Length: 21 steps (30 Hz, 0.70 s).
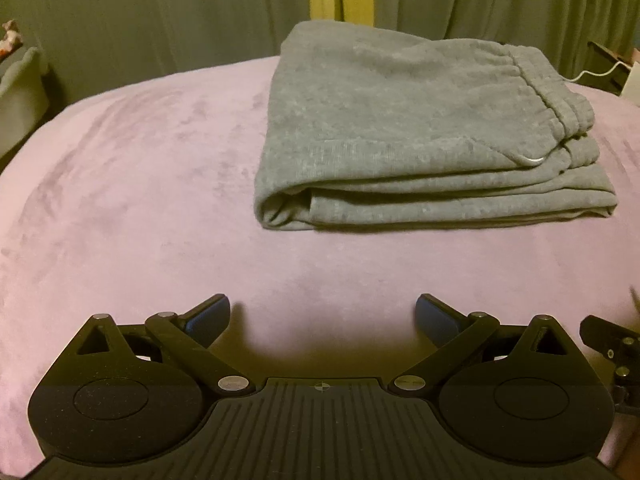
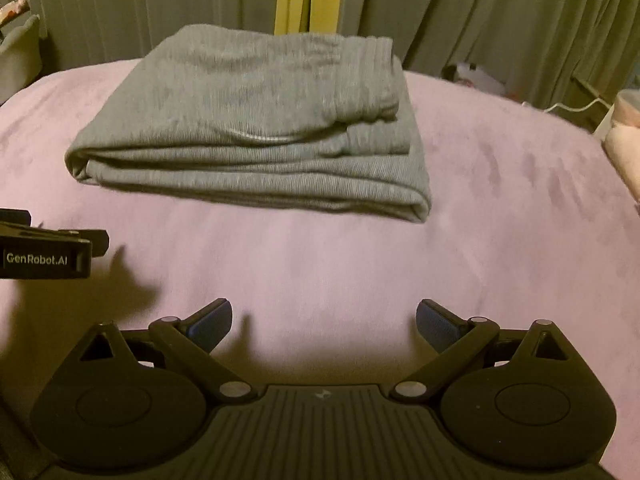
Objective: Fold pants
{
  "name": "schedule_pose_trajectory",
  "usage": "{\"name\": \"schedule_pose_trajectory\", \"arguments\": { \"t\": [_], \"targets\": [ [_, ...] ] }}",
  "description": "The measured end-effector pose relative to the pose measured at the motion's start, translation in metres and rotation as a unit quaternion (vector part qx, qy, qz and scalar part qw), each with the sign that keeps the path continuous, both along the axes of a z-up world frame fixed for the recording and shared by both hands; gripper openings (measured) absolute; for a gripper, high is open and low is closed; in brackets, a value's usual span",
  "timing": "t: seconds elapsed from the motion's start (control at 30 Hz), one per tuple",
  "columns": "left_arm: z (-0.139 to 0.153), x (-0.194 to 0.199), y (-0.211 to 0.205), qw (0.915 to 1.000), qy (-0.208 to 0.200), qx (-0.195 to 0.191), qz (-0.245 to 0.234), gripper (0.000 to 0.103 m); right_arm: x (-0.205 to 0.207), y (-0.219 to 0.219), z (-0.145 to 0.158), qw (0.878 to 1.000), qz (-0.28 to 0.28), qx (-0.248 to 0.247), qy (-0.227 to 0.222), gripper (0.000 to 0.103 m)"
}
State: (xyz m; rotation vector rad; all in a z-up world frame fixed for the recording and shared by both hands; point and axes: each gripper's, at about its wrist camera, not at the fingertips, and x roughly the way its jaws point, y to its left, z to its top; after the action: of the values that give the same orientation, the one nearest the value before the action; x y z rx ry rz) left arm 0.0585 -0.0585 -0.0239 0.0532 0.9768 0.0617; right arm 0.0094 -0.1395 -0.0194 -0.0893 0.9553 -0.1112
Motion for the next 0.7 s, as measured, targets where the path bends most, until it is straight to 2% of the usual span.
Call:
{"name": "schedule_pose_trajectory", "arguments": {
  "t": [0.23, 0.7],
  "targets": [
    [-0.0027, 0.0064, 0.0035, 0.9997, 0.012, -0.017, 0.011, 0.102, 0.0035, -0.0009, 0.0023, 1.000, -0.004, 0.018, -0.015, 0.099],
    [-0.0017, 0.0075, 0.0073, 0.9989, 0.008, -0.044, 0.010, 0.102, 0.0081, -0.0001, 0.0029, 0.999, -0.016, 0.031, -0.033, 0.099]
  ]
}}
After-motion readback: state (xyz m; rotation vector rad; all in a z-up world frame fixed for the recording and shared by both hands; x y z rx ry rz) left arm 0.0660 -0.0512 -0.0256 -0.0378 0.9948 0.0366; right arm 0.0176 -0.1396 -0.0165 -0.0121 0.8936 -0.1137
